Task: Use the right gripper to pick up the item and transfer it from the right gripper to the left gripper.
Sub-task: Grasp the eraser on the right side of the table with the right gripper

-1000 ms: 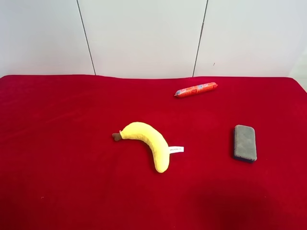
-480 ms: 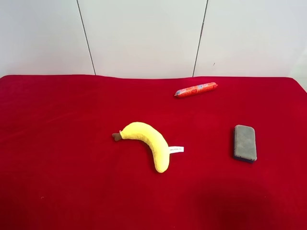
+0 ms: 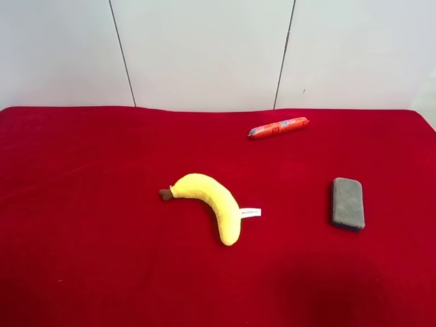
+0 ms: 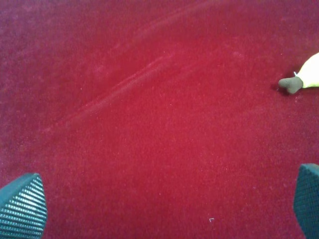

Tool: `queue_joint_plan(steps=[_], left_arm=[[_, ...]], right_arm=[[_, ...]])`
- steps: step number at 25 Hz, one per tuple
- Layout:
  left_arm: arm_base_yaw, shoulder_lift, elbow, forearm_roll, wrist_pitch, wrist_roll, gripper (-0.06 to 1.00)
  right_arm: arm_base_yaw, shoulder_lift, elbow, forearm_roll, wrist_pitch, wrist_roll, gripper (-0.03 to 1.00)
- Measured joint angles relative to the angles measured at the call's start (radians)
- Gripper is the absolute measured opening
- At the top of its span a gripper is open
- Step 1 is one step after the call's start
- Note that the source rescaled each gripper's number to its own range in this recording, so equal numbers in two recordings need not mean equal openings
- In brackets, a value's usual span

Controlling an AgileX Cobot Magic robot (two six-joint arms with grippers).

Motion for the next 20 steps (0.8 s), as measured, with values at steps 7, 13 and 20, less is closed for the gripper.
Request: queue_joint_plan(steps=[7, 13, 20], left_arm=[[0.000, 0.000, 0.000, 0.000, 0.000, 0.000, 1.00], [0.000, 0.000, 0.000, 0.000, 0.000, 0.000, 1.00], [0.000, 0.000, 0.000, 0.000, 0.000, 0.000, 1.00]], right_arm=[[0.000, 0.000, 0.000, 0.002, 0.000, 0.008, 1.00], [0.000, 0.164, 0.001, 0.028, 0.000, 0.008, 1.00], [0.000, 0.490, 0.001, 0.019, -0.003, 0.010, 1.00]])
